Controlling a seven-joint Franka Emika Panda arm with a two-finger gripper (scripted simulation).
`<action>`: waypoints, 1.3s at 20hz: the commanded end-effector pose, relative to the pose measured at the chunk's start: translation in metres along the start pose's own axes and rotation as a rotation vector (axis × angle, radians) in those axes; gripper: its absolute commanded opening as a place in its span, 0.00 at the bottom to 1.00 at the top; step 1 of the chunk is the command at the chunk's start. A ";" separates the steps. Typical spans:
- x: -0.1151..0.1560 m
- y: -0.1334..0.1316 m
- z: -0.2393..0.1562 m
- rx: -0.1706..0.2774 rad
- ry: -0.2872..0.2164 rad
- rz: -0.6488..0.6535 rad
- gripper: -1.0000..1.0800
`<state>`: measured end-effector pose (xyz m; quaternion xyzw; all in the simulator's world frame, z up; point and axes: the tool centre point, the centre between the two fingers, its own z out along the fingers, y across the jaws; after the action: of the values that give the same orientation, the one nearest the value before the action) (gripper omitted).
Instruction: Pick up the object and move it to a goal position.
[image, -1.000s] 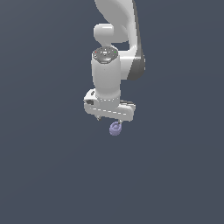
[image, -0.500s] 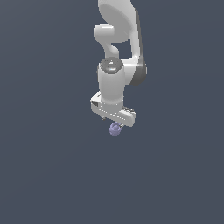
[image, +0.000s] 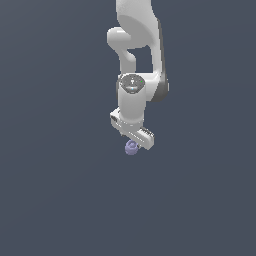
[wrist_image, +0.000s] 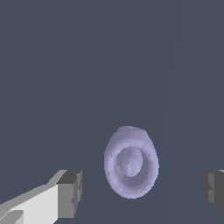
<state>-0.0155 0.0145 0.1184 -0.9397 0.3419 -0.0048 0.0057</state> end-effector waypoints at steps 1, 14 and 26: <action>-0.004 0.001 0.006 -0.004 -0.001 0.044 0.96; -0.011 0.002 0.017 -0.014 -0.004 0.128 0.96; -0.012 0.003 0.060 -0.015 -0.004 0.132 0.96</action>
<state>-0.0262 0.0203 0.0652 -0.9153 0.4027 0.0003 -0.0002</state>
